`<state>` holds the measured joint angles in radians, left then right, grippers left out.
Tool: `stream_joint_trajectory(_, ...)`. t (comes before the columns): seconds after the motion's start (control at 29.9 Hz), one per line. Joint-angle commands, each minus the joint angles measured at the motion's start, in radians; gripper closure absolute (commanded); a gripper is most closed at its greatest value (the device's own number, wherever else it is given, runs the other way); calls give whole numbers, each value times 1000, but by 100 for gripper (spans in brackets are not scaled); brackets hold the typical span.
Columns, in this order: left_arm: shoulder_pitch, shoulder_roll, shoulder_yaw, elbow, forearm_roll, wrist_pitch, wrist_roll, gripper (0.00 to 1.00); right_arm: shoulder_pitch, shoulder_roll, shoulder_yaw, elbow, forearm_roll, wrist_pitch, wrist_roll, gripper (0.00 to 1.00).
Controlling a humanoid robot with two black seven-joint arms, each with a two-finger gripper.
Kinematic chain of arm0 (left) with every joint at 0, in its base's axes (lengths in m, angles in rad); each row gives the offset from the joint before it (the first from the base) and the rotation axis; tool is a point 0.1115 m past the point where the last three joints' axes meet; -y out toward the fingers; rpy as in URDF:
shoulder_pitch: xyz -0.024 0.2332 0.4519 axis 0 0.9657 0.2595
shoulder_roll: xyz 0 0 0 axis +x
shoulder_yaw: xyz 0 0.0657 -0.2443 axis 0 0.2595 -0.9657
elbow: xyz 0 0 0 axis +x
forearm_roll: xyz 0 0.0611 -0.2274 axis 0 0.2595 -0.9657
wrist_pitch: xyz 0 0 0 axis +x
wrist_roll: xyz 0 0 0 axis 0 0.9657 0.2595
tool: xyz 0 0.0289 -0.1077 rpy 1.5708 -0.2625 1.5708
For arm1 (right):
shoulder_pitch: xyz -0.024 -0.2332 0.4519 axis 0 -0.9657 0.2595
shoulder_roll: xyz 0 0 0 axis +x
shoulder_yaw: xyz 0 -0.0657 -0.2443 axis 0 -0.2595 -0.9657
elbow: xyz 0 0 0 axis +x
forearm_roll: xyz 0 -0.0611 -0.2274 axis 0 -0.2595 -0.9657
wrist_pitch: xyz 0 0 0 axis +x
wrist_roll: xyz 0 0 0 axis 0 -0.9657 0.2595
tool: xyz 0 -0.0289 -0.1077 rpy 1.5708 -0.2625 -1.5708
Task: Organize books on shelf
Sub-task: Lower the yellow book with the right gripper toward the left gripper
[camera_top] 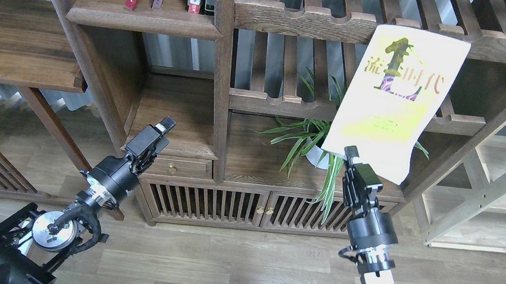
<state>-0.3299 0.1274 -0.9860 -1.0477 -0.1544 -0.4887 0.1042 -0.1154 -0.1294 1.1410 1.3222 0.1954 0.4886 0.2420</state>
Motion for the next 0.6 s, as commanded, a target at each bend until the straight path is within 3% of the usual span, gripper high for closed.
stream_joint_trajectory(0.0,0,-3,6,0,1,0,2,3,-46,4,0,-1,-2,0,0,99)
stream_joint_trajectory(0.4,23,-14,52,-5,-1,0,6,3,-116,36,-24,-3,-43,0,0,99)
stream_joint_trajectory(0.57,67,-20,82,-14,-4,0,8,2,-141,103,-46,-3,-108,0,-3,99)
